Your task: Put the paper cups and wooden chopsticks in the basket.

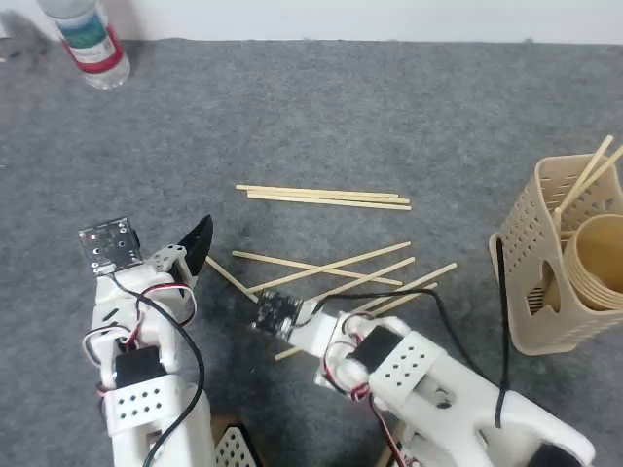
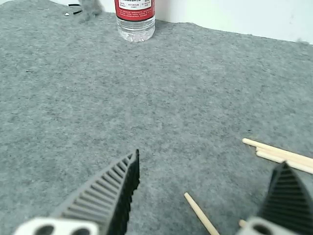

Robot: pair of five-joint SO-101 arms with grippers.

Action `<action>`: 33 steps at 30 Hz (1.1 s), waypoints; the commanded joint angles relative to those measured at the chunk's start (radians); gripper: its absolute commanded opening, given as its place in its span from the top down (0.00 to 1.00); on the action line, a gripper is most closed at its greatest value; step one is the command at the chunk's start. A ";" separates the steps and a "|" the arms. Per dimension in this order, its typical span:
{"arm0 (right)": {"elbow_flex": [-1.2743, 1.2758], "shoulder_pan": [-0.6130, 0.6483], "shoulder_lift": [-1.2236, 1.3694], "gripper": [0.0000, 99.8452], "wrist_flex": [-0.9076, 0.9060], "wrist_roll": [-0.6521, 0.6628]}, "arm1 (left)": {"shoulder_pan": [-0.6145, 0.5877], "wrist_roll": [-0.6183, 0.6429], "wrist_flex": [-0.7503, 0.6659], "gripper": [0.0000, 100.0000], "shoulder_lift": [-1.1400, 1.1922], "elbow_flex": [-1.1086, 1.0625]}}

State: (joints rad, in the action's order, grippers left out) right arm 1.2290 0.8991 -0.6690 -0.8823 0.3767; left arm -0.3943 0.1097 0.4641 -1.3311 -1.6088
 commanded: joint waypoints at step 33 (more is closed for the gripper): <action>0.015 -0.005 0.004 0.99 -0.054 0.192 | 0.006 0.012 -0.018 0.61 -0.011 0.021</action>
State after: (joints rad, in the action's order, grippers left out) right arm 1.2459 0.9206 -0.6690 -0.9268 0.5485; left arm -0.3943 0.1097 0.4641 -1.3311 -1.6088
